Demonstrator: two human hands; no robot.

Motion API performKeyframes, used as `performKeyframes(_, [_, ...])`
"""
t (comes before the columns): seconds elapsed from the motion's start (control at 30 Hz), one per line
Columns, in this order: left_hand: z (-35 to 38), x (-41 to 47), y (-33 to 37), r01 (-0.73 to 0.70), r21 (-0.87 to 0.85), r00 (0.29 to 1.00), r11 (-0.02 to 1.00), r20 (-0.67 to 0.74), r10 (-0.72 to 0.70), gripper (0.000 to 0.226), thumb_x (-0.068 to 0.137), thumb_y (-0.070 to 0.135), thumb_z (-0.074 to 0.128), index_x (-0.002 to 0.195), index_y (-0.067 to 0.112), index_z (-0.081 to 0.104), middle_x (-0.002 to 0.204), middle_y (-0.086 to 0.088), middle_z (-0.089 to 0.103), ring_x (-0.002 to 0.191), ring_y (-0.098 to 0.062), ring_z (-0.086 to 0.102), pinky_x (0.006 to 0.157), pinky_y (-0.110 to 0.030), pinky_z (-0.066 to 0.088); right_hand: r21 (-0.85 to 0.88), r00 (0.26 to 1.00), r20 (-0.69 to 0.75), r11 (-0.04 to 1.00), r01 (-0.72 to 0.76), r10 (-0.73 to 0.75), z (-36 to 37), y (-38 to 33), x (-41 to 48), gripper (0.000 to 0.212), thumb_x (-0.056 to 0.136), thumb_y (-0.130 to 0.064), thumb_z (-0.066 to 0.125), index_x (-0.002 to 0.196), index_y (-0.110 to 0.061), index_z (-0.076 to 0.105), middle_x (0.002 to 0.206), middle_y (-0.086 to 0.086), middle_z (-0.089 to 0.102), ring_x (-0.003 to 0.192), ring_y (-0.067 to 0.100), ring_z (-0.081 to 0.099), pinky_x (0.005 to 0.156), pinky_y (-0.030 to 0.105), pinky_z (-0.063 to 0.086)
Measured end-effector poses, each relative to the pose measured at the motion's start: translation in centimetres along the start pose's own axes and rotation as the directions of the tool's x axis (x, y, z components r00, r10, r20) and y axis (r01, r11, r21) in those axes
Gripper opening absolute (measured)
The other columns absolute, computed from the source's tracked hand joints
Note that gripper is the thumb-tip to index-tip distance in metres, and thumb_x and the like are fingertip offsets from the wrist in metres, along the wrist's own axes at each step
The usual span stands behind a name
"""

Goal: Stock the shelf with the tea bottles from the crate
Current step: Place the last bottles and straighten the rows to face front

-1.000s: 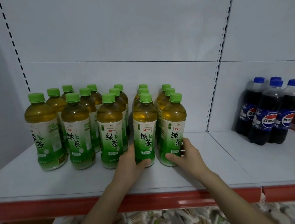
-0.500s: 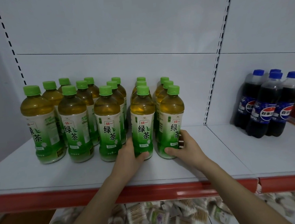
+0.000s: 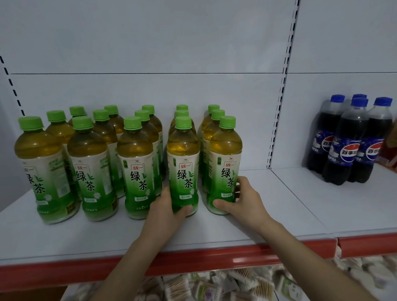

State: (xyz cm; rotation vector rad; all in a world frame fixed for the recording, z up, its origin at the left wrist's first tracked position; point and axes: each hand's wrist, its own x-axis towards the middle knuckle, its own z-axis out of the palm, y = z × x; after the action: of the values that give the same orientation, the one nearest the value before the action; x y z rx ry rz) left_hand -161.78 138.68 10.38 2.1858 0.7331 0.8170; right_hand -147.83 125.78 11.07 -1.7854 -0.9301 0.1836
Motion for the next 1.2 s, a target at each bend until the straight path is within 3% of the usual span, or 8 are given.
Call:
performKeyframes(0.5, [-0.1, -0.3, 0.6, 0.008, 0.021, 1.0, 1.0, 0.003, -0.008, 0.062, 0.08, 0.021, 0.069, 0.133, 0.01, 0.04, 0.129, -0.008, 0.056, 0.118, -0.021, 0.053, 0.09, -0.02, 0.035, -0.029, 0.999, -0.026, 0.999, 0.029, -0.029, 0.4, -0.4, -0.2, 0.051, 0.07, -0.018, 0.078, 0.103, -0.021, 0.039, 0.1, -0.006, 0.055, 0.085, 0.008, 0.054, 0.063, 0.011, 0.042])
performKeyframes(0.63, [-0.1, -0.3, 0.7, 0.018, 0.057, 1.0, 0.998, 0.012, -0.019, 0.06, 0.08, 0.023, 0.069, 0.132, 0.008, 0.04, 0.129, -0.008, 0.056, 0.118, -0.023, 0.053, 0.091, -0.022, 0.037, -0.052, 0.999, -0.019, 0.998, 0.025, -0.026, 0.3, -0.4, -0.3, 0.053, 0.07, -0.02, 0.077, 0.11, -0.016, 0.042, 0.1, -0.006, 0.054, 0.085, 0.009, 0.053, 0.062, 0.011, 0.041])
performKeyframes(0.83, [-0.3, -0.5, 0.2, 0.009, 0.238, 0.999, 0.971, 0.032, -0.017, 0.049, 0.084, 0.03, 0.064, 0.122, 0.004, 0.047, 0.115, -0.013, 0.062, 0.103, -0.027, 0.059, 0.08, -0.026, 0.044, -0.081, 1.0, 0.01, 0.997, 0.001, 0.0, 0.0, -0.7, -0.6, 0.066, 0.071, -0.025, 0.077, 0.124, -0.012, 0.04, 0.107, -0.006, 0.055, 0.09, 0.007, 0.051, 0.064, 0.009, 0.04])
performKeyframes(0.97, [-0.7, -1.1, -0.1, -0.031, 0.42, 0.996, 0.907, 0.085, -0.005, 0.046, 0.086, 0.043, 0.055, 0.116, 0.008, 0.05, 0.108, -0.01, 0.062, 0.098, -0.025, 0.059, 0.078, -0.034, 0.049, -0.212, 0.994, 0.078, 0.976, -0.055, 0.073, -0.8, -1.0, -0.9, 0.067, 0.075, -0.038, 0.072, 0.127, -0.013, 0.038, 0.127, 0.004, 0.055, 0.104, 0.016, 0.053, 0.078, 0.024, 0.04])
performKeyframes(1.07, [-0.9, -1.6, 0.2, -0.074, 0.504, 0.996, 0.86, 0.088, 0.034, 0.046, 0.088, 0.047, 0.049, 0.117, 0.01, 0.05, 0.109, -0.01, 0.06, 0.1, -0.025, 0.058, 0.076, -0.033, 0.047, -0.331, 0.983, 0.117, 0.939, -0.095, 0.141, -1.7, -1.2, -1.1, 0.073, 0.077, -0.045, 0.067, 0.132, -0.008, 0.036, 0.135, 0.008, 0.049, 0.119, 0.023, 0.049, 0.082, 0.028, 0.038])
performKeyframes(1.2, [-1.4, -2.3, 0.8, -0.113, 0.582, 0.992, 0.805, 0.105, 0.063, 0.042, 0.09, 0.046, 0.046, 0.115, 0.012, 0.051, 0.109, -0.009, 0.059, 0.1, -0.023, 0.057, 0.076, -0.032, 0.045, -0.444, 0.973, 0.123, 0.888, -0.12, 0.193, -2.2, -1.6, -1.2, 0.076, 0.078, -0.052, 0.063, 0.132, -0.006, 0.036, 0.137, 0.011, 0.047, 0.12, 0.025, 0.048, 0.086, 0.031, 0.04])
